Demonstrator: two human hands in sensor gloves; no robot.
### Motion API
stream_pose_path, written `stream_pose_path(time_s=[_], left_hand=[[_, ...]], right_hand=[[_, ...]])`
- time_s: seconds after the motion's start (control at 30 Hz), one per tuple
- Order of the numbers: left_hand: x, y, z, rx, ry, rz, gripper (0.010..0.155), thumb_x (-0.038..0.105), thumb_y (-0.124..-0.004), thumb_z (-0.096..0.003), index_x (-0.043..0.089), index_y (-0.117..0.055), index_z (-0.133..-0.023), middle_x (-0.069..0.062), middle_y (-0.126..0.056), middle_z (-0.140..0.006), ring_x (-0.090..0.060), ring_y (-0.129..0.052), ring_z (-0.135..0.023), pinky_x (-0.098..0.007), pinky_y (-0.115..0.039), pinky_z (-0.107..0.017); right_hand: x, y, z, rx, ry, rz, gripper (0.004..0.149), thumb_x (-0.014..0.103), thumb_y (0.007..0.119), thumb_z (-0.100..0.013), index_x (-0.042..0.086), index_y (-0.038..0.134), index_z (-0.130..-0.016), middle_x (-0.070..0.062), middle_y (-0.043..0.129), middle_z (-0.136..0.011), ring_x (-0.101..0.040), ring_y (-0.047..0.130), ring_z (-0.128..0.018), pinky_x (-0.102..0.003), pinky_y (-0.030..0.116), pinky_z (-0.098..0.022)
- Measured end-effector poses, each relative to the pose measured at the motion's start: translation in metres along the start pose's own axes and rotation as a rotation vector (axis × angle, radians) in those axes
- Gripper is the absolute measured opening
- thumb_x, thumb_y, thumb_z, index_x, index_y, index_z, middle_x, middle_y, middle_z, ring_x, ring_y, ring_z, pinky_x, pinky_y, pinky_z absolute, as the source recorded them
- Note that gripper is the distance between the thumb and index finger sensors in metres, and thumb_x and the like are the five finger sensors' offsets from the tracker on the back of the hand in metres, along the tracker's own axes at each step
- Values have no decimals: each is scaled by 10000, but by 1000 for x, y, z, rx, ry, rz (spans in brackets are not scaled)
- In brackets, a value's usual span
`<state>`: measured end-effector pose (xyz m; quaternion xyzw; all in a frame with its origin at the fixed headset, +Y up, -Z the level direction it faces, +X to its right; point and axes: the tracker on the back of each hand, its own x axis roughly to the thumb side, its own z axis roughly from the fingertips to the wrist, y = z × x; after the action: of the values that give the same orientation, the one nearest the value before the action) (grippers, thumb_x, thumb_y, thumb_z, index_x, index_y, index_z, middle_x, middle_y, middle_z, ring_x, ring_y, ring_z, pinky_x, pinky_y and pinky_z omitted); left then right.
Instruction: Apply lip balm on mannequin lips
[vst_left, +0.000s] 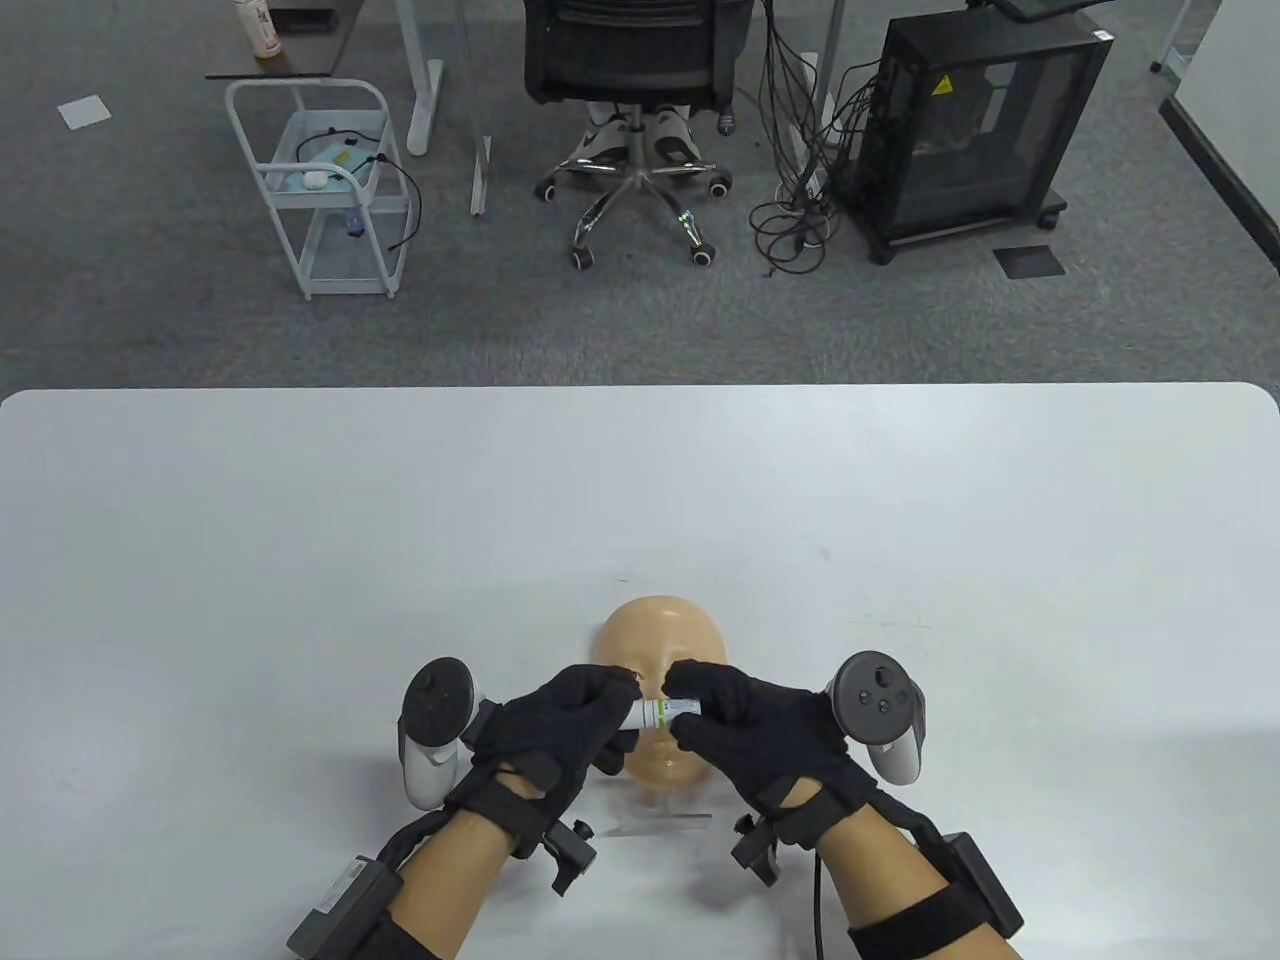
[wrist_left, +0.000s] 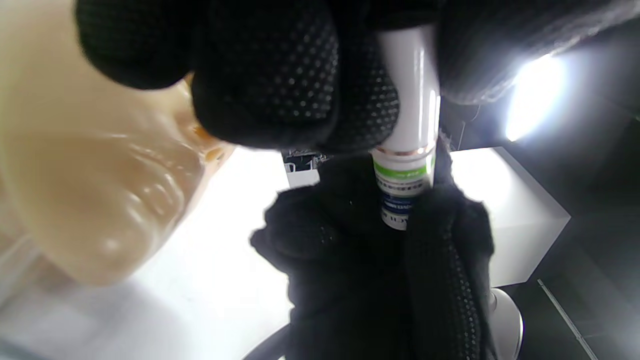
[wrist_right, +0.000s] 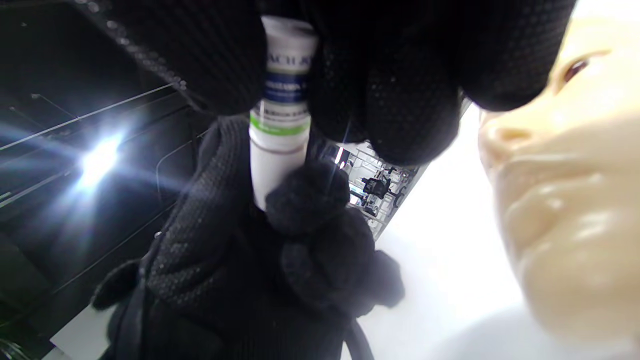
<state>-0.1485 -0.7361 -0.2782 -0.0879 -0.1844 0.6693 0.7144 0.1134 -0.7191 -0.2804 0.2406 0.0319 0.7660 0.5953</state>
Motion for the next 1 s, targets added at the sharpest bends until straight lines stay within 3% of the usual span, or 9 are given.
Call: stream_pose_path(time_s=[0.2,0.33,0.43,0.53,0.63,0.8,1.0], left_hand=[[-2,4,-3,17,6,-24,498,513,-886,-551,108,-854,-838,-120,-1081,-592,-252,-1087,-260,-489,-899,-341],[-2,4,-4,-34,-17,-71,527,528,-836,-585,109,-797,-903,-139,-1018,-687,-340,-1040,-417,-552,-806,-433],[9,19,-3,69,-165,-388,639,608,-802,-573,124,-717,-981,-197,-894,-876,-426,-965,-630,-595,-744,-509],[17,38,-2,117,-187,-729,648,628,-797,-575,157,-691,-1008,-200,-775,-1006,-465,-870,-808,-625,-689,-580],[17,53,-3,124,-106,-888,690,641,-806,-566,168,-656,-1045,-228,-681,-1081,-539,-731,-940,-721,-544,-647],[6,70,-5,65,93,-1061,831,705,-784,-572,186,-463,-1137,-225,-373,-1195,-612,-323,-1071,-788,-287,-662],[4,75,-6,92,117,-1132,864,741,-769,-563,218,-406,-1149,-204,-306,-1206,-592,-237,-1079,-783,-239,-657]], right_hand=[[0,8,-1,-36,9,-12,537,424,944,-475,178,787,-926,-71,1007,-767,-305,1063,-572,-460,889,-471],[4,3,-2,-39,22,26,531,442,929,-489,183,783,-928,-81,979,-719,-306,990,-543,-529,802,-511],[11,-13,1,-96,54,110,502,456,926,-493,185,812,-900,-97,976,-643,-296,959,-486,-551,772,-515],[19,-38,7,-163,121,384,476,464,932,-495,195,839,-876,-94,975,-601,-290,945,-461,-558,763,-522],[18,-58,8,-235,232,604,458,476,942,-488,210,864,-852,-85,975,-571,-280,940,-442,-554,765,-522],[-2,-59,-2,-176,403,897,448,461,969,-475,212,882,-837,-94,959,-566,-288,922,-444,-564,747,-532],[-18,-56,-10,-125,485,975,456,452,984,-468,207,885,-840,-99,953,-574,-294,916,-452,-570,739,-537]])
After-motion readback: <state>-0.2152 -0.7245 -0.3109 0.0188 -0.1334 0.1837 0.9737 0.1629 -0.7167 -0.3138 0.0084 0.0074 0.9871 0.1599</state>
